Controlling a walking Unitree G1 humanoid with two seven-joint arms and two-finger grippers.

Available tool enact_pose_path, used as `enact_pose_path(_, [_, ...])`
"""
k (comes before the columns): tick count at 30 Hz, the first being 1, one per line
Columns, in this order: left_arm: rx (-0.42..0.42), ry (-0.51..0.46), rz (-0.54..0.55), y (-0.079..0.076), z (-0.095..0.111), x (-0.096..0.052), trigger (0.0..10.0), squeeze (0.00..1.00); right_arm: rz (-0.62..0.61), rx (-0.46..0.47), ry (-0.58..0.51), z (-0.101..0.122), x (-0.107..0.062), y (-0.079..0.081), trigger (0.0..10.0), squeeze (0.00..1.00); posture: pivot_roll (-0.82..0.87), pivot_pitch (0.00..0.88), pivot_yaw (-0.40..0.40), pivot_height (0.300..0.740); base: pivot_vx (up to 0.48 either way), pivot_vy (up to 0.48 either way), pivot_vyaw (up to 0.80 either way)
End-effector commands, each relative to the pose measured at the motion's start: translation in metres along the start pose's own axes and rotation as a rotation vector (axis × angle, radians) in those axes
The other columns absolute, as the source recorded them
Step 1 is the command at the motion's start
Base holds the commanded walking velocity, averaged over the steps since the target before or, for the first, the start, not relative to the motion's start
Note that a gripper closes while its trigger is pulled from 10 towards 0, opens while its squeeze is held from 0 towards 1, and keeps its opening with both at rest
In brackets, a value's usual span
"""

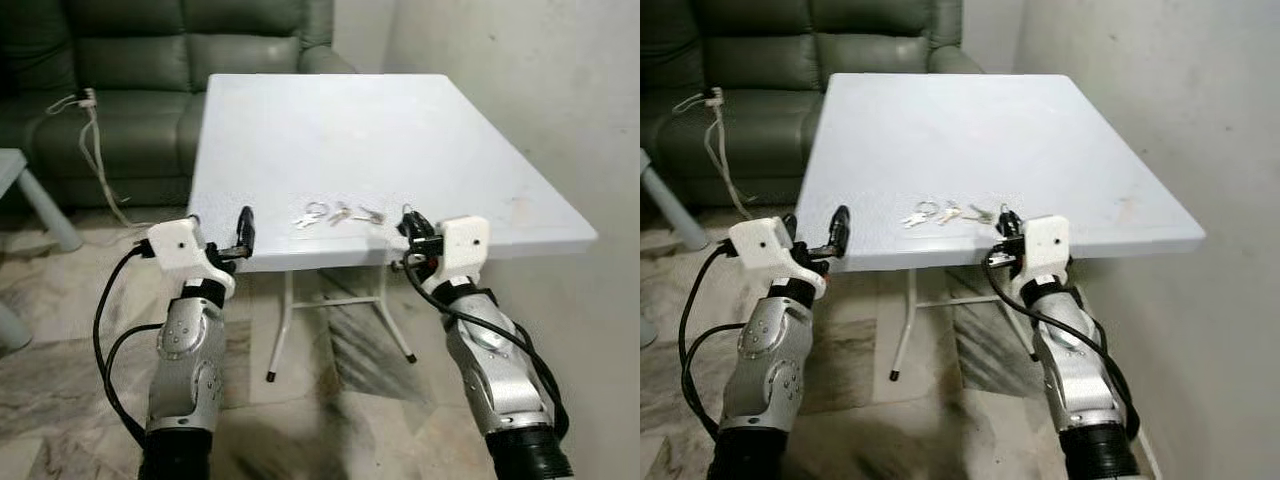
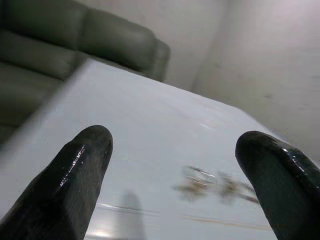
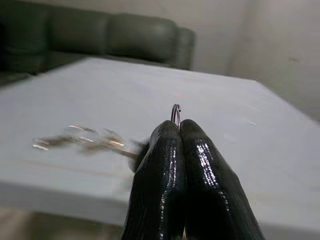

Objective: Hang keys on a hook

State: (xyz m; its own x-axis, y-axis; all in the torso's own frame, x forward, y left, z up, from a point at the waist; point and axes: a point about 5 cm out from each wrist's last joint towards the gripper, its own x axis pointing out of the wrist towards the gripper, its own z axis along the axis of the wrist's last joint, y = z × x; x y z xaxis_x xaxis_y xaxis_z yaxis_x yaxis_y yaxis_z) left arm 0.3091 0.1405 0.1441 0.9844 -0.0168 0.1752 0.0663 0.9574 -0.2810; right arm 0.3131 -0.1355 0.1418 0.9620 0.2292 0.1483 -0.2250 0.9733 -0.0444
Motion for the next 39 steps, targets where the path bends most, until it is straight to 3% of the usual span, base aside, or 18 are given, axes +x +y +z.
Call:
enact_pose_path(1, [0.020,0.006,-0.007,-0.0021,0.0010,0.0026,10.0,0.00,-0.014,0.003,0.003,0.0001,-0.0006,-0.0031,10.0,0.00,0.02,0.000,-0.070,0.740,0.000,0.000,-0.71])
enact_pose_path(33, [0.017,0.023,0.040,0.0004,-0.0015,0.0021,10.0,0.00,-0.013,0.004,0.022,0.0001,-0.0019,-0.0032,10.0,0.00,0.02,0.000,-0.080,0.740,0.000,0.000,-0.68])
enact_pose_path(39, [0.038,0.011,0.004,-0.0020,0.0009,0.0009,10.0,0.00,-0.010,0.006,0.026,-0.0004,-0.0018,-0.0017,10.0,0.00,0.02,0.000,-0.079,0.740,0.000,0.000,-0.65])
